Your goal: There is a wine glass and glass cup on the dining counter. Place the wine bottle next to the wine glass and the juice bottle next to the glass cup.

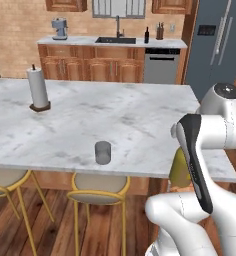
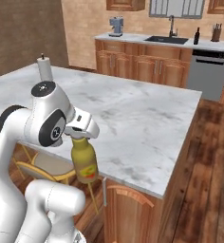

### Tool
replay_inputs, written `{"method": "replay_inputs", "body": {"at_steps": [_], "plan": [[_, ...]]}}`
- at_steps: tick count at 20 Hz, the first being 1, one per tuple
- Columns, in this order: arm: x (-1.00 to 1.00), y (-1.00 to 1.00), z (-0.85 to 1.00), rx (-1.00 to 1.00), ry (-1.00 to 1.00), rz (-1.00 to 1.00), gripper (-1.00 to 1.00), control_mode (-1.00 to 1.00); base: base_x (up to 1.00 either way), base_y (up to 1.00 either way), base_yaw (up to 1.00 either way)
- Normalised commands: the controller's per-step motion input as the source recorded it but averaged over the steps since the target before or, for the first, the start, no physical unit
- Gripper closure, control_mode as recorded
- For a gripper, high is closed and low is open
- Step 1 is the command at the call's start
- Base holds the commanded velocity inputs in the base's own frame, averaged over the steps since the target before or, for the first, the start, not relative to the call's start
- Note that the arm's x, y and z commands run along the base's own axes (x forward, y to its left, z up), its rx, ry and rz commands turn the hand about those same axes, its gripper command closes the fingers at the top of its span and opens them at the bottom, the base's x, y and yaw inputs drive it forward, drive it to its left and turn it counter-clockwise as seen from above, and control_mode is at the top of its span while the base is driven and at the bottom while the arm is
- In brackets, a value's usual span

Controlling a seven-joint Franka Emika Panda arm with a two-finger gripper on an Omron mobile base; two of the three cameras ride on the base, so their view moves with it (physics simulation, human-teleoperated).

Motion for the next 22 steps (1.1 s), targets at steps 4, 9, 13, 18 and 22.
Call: {"method": "replay_inputs", "body": {"at_steps": [4, 9, 13, 18, 22], "plan": [[0.0, 0.0, 0.0, 0.0, 0.0, 0.0, 1.0, 1.0, 0.0, 0.23, 0.16], [0.0, 0.0, 0.0, 0.0, 0.0, 0.0, 1.0, 1.0, 0.09, 0.12, 0.17], [0.0, 0.0, 0.0, 0.0, 0.0, 0.0, 1.0, 1.0, 0.11, 0.12, 0.1], [0.0, 0.0, 0.0, 0.0, 0.0, 0.0, 1.0, 1.0, 0.02, 0.0, 0.0], [0.0, 0.0, 0.0, 0.0, 0.0, 0.0, 1.0, 1.0, 0.0, 0.0, 0.0]]}}
